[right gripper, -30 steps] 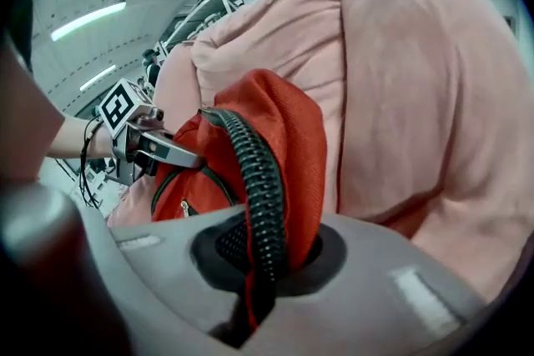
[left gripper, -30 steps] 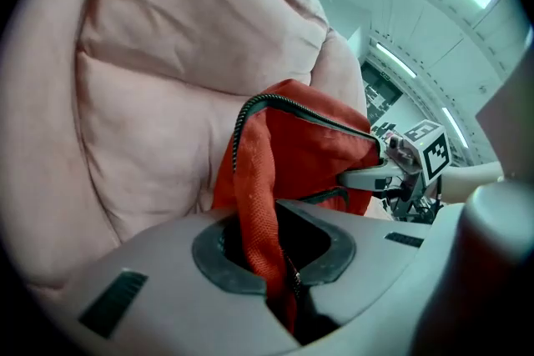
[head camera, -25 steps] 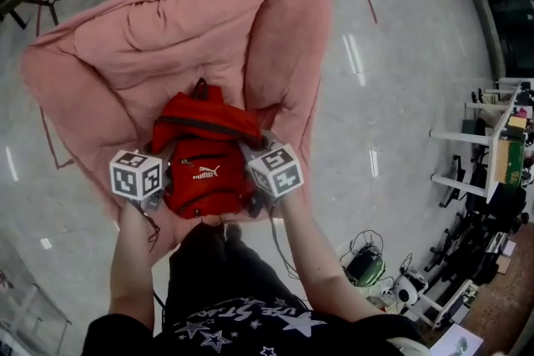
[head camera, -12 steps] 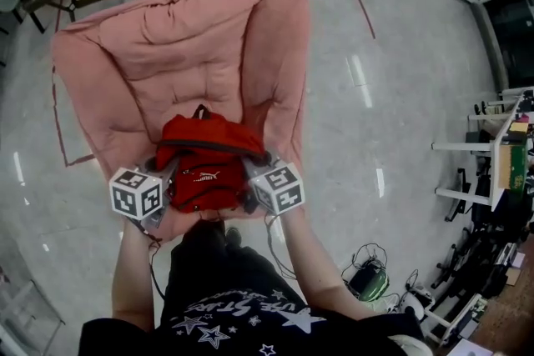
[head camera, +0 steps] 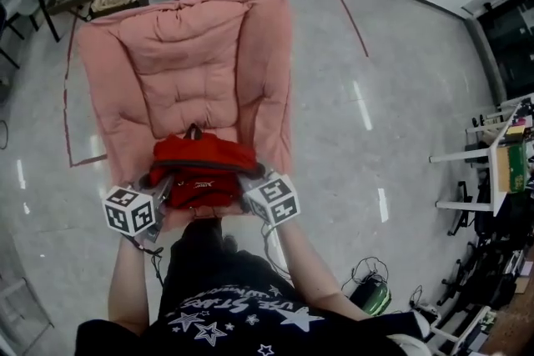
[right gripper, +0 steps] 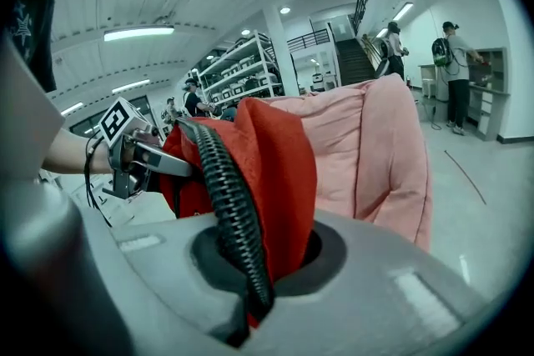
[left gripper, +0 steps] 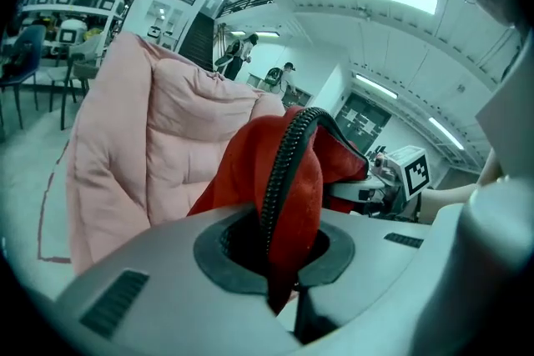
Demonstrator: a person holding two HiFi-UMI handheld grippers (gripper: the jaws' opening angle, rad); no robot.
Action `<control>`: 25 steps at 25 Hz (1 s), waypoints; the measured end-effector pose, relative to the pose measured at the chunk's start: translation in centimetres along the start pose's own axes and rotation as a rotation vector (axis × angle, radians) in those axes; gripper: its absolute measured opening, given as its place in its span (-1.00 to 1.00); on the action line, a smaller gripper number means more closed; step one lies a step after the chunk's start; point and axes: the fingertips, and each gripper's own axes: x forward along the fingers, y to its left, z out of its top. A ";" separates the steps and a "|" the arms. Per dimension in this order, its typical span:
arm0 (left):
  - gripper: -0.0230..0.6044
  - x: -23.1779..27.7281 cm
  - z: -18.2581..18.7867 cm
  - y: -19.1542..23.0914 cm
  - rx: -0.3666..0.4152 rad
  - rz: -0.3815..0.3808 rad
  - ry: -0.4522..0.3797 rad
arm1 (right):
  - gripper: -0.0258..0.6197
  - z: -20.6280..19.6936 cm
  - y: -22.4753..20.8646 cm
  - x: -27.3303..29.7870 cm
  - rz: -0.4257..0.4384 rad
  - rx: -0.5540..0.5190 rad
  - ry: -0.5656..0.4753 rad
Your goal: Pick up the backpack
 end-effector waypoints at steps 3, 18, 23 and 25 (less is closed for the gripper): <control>-0.87 -2.7 -0.5 -1.9 0.014 0.035 -0.029 | -0.90 0.0 2.3 -2.4 0.015 -0.011 -0.016; -0.90 -12.9 -2.6 -11.6 0.058 0.060 -0.230 | -0.90 1.4 10.2 -14.7 0.029 -0.058 -0.172; -0.90 -15.1 -4.5 -15.0 0.038 0.052 -0.246 | -0.90 0.9 11.6 -17.9 0.052 -0.008 -0.237; -0.90 -15.5 -5.2 -15.9 0.019 0.044 -0.227 | -0.90 0.3 12.0 -18.8 0.057 0.007 -0.236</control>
